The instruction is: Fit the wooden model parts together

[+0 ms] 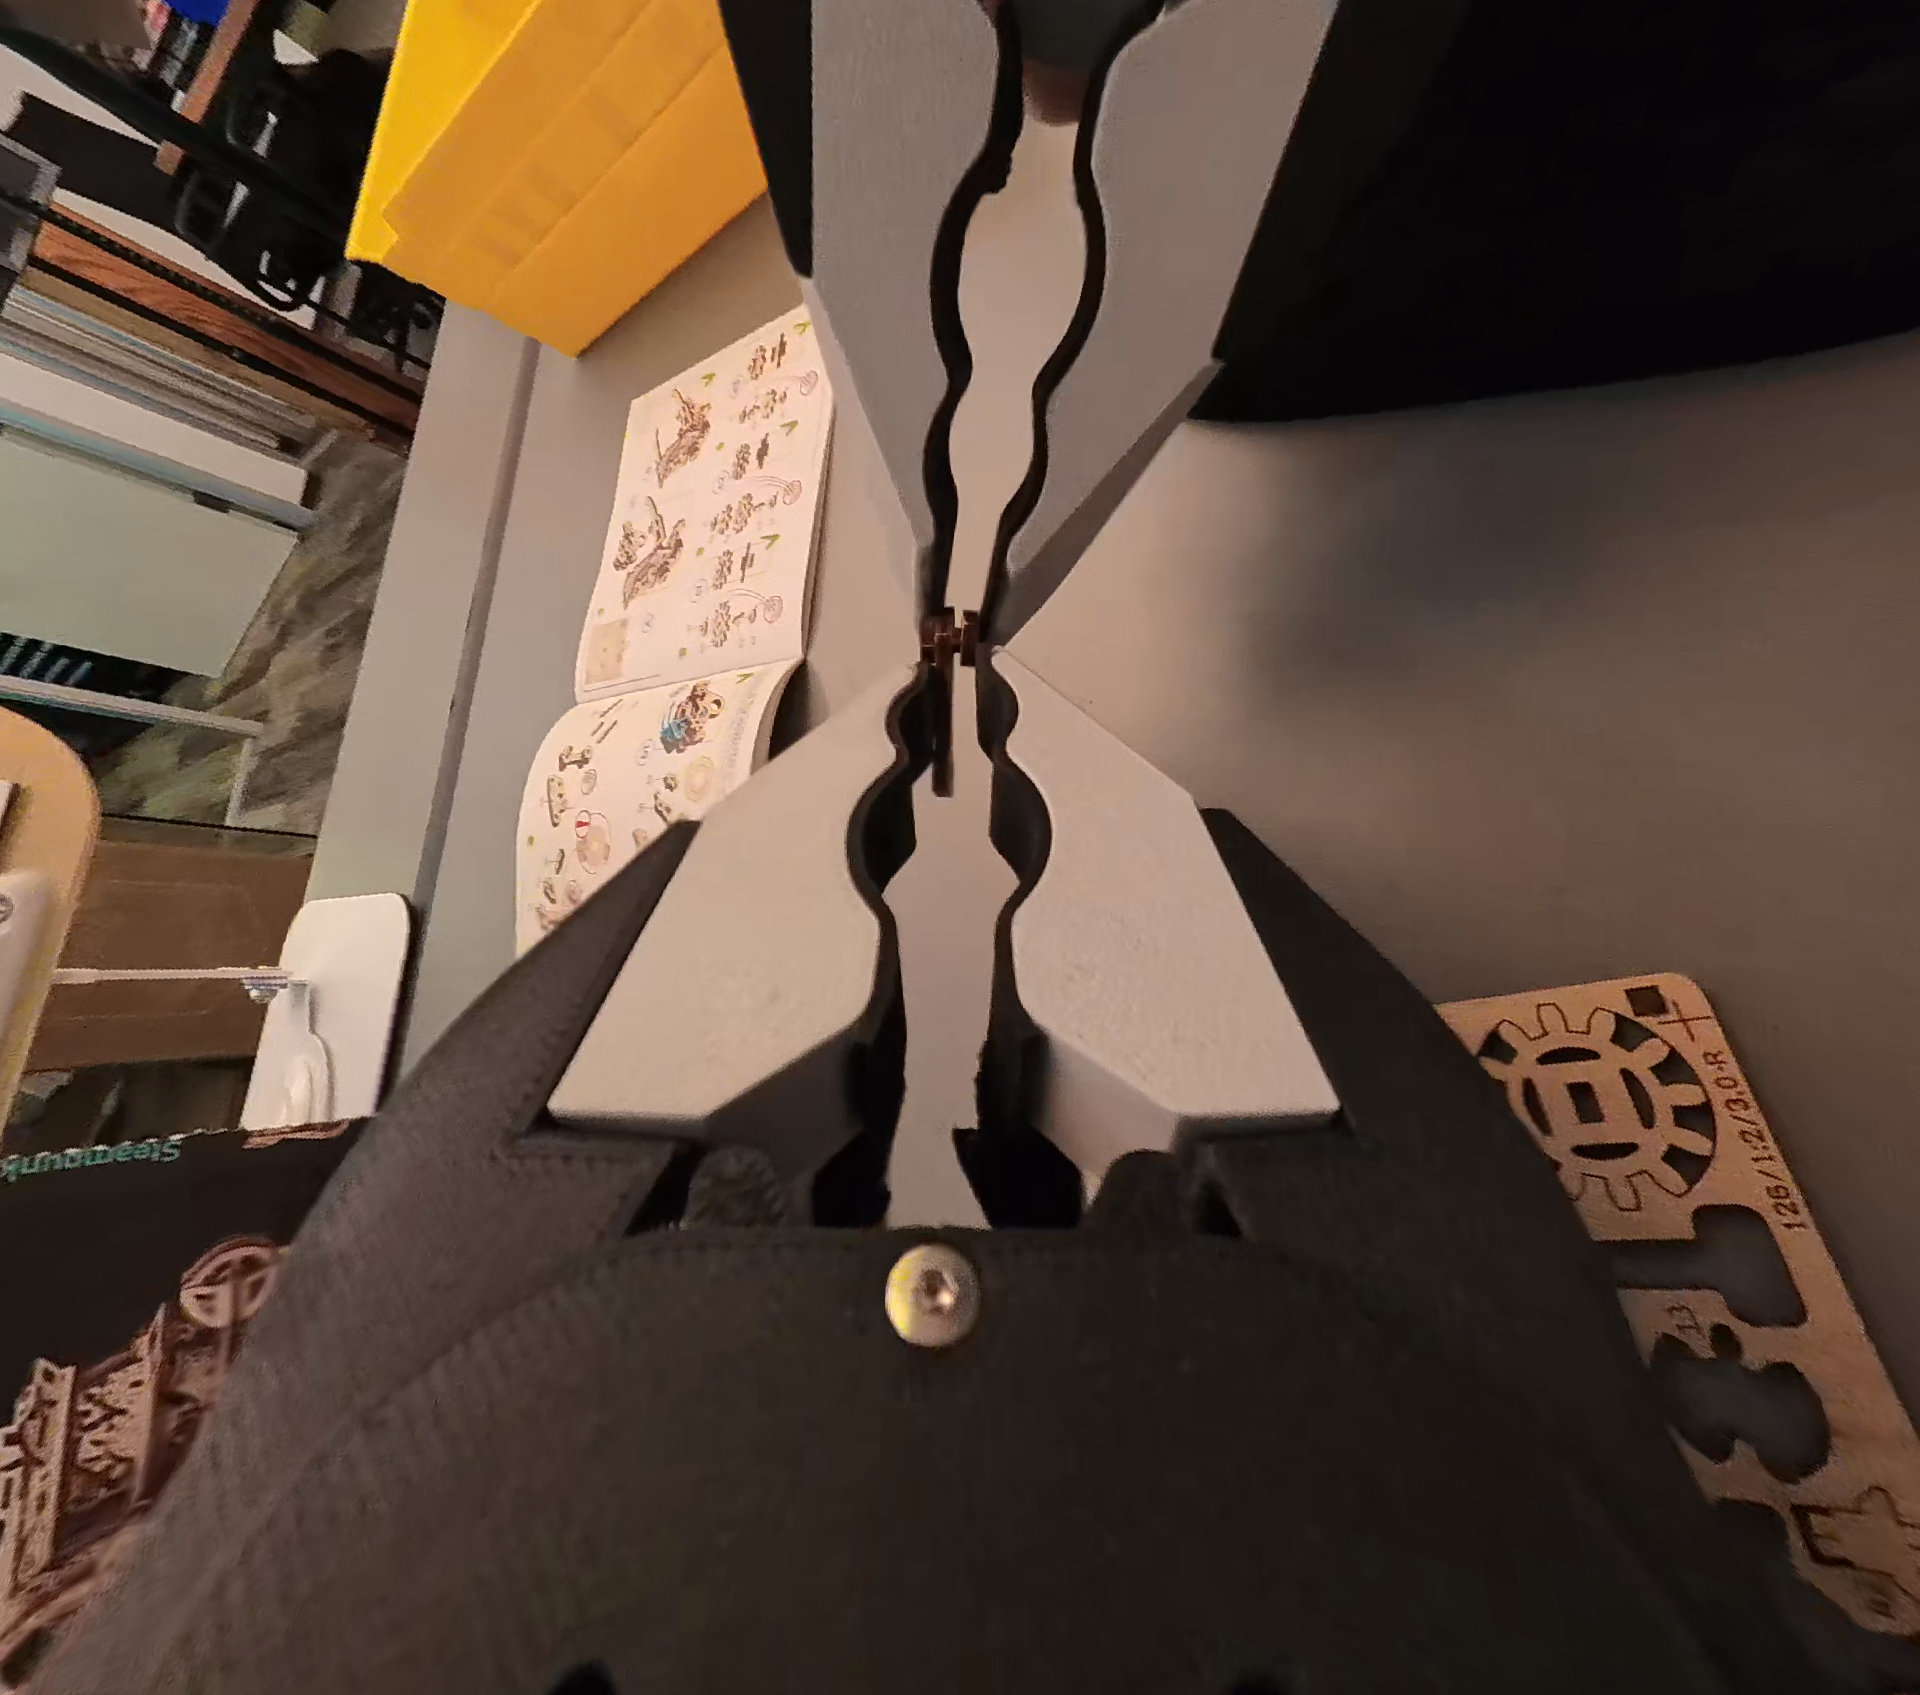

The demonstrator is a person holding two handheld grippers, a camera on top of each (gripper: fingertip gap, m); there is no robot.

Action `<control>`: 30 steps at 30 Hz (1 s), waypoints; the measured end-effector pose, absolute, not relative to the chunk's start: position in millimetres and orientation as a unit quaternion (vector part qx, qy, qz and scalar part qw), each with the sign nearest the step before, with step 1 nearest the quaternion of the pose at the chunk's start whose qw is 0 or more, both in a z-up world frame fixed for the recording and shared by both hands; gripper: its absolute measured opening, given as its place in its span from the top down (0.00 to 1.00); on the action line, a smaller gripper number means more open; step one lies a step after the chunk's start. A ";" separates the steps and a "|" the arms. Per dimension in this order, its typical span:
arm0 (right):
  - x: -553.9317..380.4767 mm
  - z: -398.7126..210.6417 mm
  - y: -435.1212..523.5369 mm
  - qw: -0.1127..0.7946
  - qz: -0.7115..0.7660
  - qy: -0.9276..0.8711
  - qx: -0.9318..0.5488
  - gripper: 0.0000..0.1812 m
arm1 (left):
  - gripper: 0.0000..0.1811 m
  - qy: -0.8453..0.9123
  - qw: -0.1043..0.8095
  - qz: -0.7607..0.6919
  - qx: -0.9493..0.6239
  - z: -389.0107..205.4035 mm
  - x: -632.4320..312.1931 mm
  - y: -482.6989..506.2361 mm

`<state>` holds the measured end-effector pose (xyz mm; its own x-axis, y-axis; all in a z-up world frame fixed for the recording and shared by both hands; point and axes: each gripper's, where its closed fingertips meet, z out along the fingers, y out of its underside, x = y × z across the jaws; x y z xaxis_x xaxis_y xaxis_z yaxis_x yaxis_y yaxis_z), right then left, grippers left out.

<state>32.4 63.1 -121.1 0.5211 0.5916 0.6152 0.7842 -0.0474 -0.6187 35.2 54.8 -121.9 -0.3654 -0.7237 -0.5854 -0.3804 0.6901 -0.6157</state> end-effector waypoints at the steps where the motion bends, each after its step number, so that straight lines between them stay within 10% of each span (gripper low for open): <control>1: 32.3 -119.8 63.2 0.501 -0.095 -0.479 -0.715 0.97 | 0.97 0.804 0.450 -0.190 -0.339 -120.5 35.3 54.9; 30: 33.9 -116.6 65.0 0.506 -0.116 -0.468 -0.715 0.98 | 0.98 0.795 0.450 -0.197 -0.356 -116.6 35.7 56.2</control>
